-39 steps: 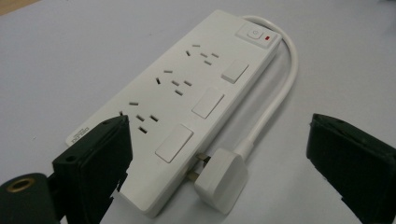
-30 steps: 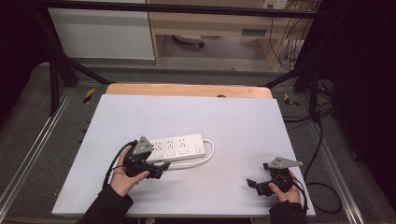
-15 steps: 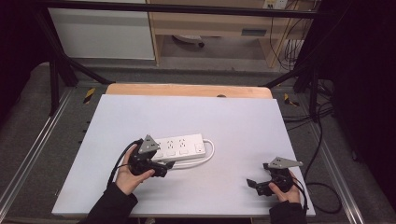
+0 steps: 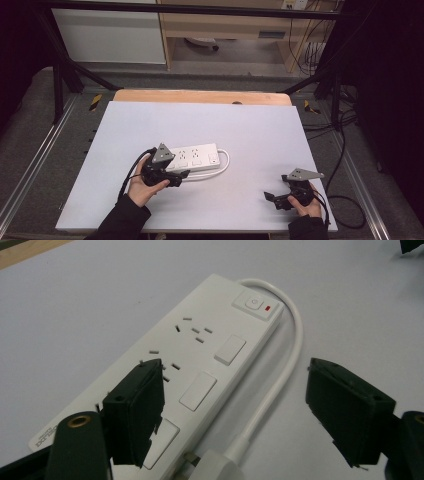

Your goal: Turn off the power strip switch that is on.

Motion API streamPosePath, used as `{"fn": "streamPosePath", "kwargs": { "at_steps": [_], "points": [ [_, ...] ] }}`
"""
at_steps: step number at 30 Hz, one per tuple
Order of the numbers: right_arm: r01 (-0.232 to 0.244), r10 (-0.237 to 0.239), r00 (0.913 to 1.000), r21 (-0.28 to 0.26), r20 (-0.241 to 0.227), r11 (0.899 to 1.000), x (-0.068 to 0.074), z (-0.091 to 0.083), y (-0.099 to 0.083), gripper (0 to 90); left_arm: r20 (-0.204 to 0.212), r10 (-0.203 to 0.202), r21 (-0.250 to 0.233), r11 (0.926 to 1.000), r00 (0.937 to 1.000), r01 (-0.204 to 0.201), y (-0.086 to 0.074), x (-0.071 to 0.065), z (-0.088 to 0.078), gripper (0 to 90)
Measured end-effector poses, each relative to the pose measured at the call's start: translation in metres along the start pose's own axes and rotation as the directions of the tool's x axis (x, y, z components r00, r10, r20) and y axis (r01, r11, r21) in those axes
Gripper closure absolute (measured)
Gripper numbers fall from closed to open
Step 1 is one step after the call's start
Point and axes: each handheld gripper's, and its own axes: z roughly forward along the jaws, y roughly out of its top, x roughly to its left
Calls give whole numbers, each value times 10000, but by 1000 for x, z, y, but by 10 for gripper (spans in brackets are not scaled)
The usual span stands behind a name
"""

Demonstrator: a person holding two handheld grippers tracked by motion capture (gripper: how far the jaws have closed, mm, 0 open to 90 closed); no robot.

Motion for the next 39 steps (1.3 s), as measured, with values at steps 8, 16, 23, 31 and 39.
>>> {"fn": "streamPosePath", "kwargs": {
  "at_steps": [8, 16, 23, 31, 39],
  "points": [
    [5, -5, 10000, 4, 2, 10000, 0, 0, 0, 7, 102, 42, -49, 10000, 9999, -42, 6, -5, 5, 307],
    [-17, 17, 10000, 9, 1, 10000, 0, -1, 0, 7, 38, 39, -11, 10000, 10000, -39, 9, -7, 10, 401],
    [-6, 6, 10000, -9, 7, 10000, 0, -1, 0, 7, -9, -76, -31, 10000, 10000, 76, 10, -6, 14, 477],
    [-21, 21, 10000, 9, -1, 10000, 0, 0, 0, 7, -105, -115, -15, 9999, 9999, 115, 11, -7, 18, 540],
    [0, 0, 10000, 7, -16, 10000, 0, 0, 0, 7, -174, -182, 5, 9998, 9997, 183, 11, -7, 23, 592]
  ]
}}
